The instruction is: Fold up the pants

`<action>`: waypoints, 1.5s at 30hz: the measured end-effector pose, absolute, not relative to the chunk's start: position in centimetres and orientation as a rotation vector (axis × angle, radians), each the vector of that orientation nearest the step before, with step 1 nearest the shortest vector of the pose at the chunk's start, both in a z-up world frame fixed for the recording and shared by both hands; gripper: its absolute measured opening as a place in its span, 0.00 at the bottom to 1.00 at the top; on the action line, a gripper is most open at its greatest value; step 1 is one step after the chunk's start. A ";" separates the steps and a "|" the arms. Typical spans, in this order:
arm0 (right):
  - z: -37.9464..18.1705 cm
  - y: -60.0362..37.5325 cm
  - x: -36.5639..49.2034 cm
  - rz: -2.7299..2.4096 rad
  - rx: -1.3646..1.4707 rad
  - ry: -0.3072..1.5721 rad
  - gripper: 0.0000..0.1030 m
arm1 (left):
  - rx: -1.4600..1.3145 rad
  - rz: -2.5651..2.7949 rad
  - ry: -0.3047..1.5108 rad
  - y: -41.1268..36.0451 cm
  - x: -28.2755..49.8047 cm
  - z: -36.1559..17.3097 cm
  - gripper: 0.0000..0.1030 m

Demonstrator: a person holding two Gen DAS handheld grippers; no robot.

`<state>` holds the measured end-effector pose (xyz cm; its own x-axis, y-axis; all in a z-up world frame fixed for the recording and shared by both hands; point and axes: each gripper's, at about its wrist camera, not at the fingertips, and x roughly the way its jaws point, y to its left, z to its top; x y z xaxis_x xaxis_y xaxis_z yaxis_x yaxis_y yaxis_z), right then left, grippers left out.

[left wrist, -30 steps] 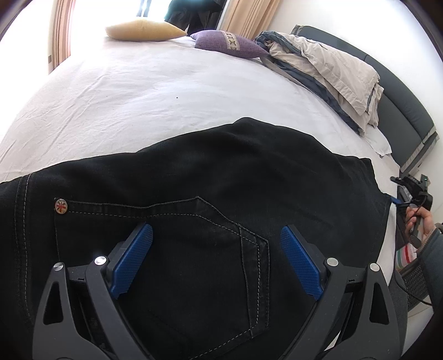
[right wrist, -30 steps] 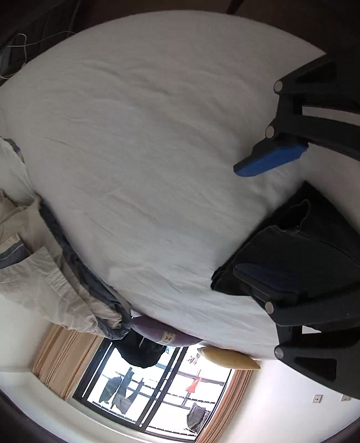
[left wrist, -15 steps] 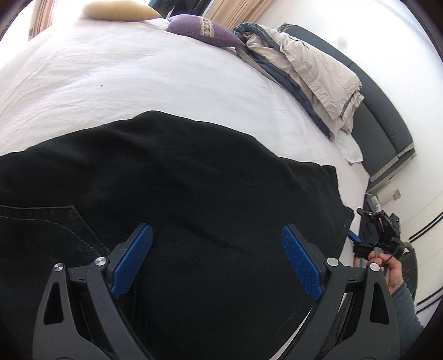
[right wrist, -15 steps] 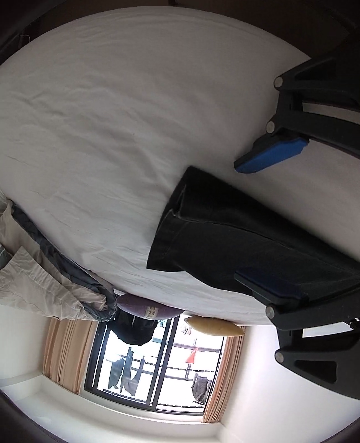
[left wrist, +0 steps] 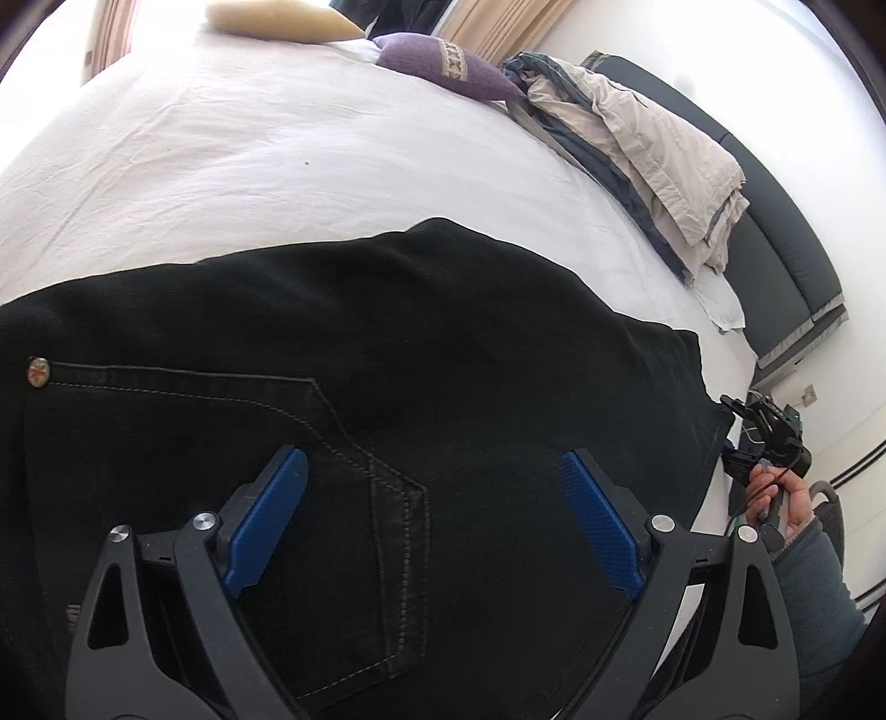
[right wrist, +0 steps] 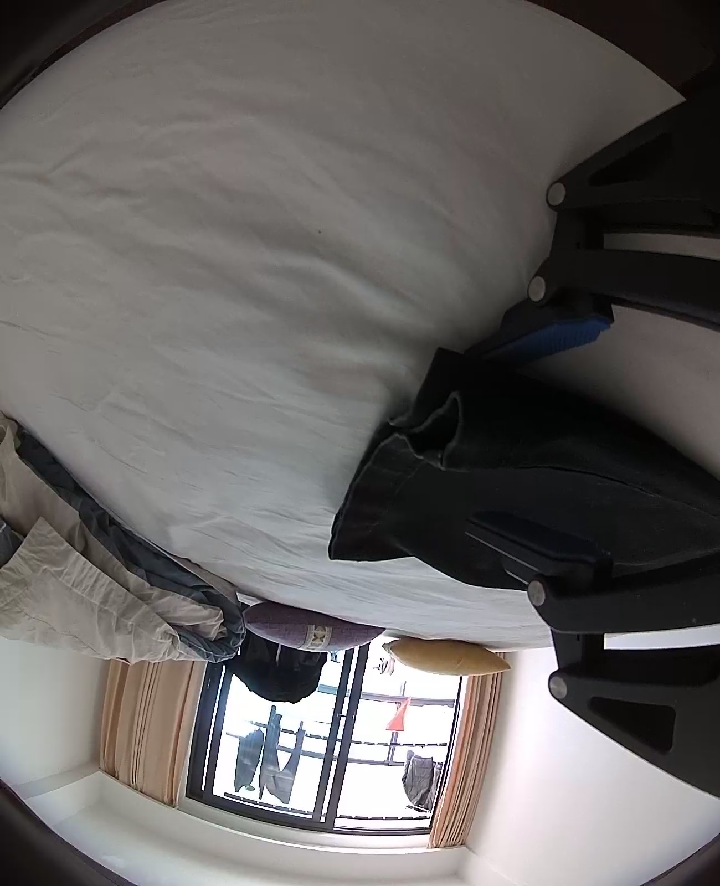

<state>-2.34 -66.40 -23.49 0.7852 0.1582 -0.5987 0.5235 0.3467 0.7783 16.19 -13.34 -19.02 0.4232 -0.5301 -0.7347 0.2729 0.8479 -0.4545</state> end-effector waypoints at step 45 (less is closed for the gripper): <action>-16.2 -62.8 -1.6 -0.271 0.949 0.570 0.24 | -0.257 -0.589 1.062 -19.2 18.6 -21.3 0.90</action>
<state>-1.58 -62.78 -16.20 0.8216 0.0259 -0.5695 0.4586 0.5632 0.6873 18.61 -19.22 -21.27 0.3524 -0.5687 -0.7433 0.3292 0.8188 -0.4703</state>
